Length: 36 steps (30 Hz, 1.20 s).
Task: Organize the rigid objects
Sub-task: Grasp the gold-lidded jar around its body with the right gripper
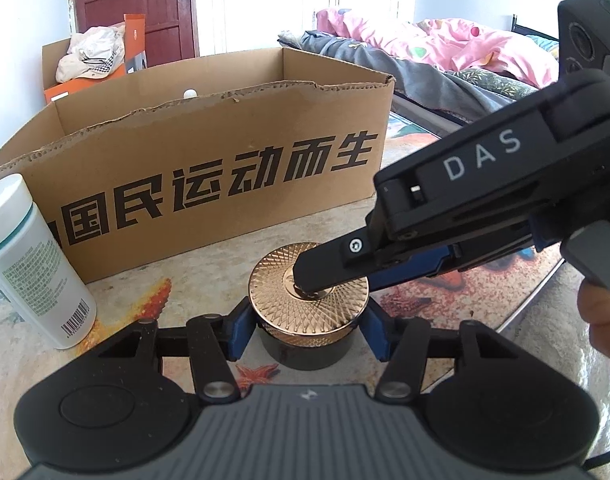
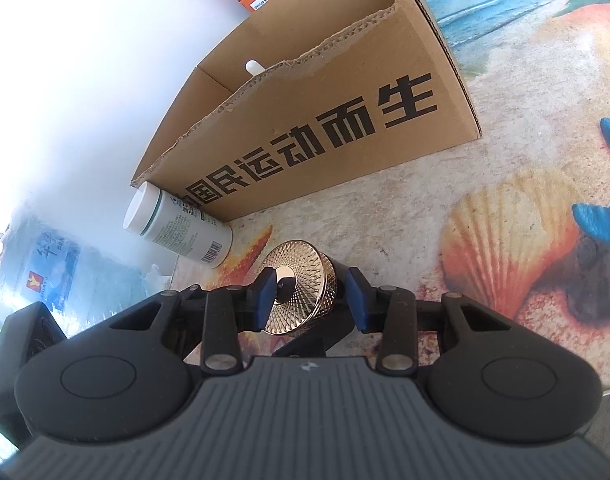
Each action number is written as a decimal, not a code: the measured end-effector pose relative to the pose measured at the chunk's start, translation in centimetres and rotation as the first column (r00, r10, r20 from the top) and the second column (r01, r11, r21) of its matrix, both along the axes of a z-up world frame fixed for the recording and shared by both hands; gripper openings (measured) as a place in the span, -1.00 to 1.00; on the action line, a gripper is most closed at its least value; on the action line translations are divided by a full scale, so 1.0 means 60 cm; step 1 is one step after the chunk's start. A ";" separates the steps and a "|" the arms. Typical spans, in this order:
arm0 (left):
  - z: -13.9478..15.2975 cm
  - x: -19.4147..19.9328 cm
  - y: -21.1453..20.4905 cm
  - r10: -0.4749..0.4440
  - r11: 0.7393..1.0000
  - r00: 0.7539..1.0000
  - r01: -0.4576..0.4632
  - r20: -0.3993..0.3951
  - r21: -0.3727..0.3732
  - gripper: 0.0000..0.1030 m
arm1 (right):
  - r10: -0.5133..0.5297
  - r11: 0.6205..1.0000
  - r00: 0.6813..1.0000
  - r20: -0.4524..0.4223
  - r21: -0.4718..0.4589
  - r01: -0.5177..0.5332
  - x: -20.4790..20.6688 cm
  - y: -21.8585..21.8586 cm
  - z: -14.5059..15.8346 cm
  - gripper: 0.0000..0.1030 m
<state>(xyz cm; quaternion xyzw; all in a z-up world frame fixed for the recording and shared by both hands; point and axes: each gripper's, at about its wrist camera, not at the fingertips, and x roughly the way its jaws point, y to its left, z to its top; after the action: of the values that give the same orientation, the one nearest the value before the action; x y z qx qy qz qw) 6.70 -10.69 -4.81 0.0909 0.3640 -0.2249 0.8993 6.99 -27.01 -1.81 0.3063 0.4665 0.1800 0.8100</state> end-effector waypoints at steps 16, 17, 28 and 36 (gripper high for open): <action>0.003 0.017 -0.011 0.037 0.999 0.999 -0.036 -0.038 0.015 0.11 | 0.001 1.000 1.000 0.002 0.005 -0.001 0.005 0.001 -0.005 -0.26; 0.003 0.017 -0.011 0.038 0.999 0.998 -0.038 -0.040 0.014 0.11 | 0.002 1.000 1.000 0.002 0.003 -0.002 0.005 0.002 -0.005 -0.26; 0.013 0.019 -0.007 0.061 0.998 0.997 -0.061 -0.048 0.004 0.11 | 0.017 1.000 1.000 0.008 -0.014 -0.017 0.009 0.011 0.000 -0.26; 0.025 0.013 -0.003 0.077 0.997 0.996 -0.077 -0.041 -0.002 0.11 | 0.030 0.999 0.999 0.025 -0.023 -0.029 0.009 0.016 0.012 -0.26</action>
<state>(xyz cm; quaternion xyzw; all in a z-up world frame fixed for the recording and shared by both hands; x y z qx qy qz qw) 7.50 -10.86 -3.31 0.0707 0.3852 -0.1925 0.8998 7.54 -26.03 -1.11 0.2877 0.4628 0.1906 0.8165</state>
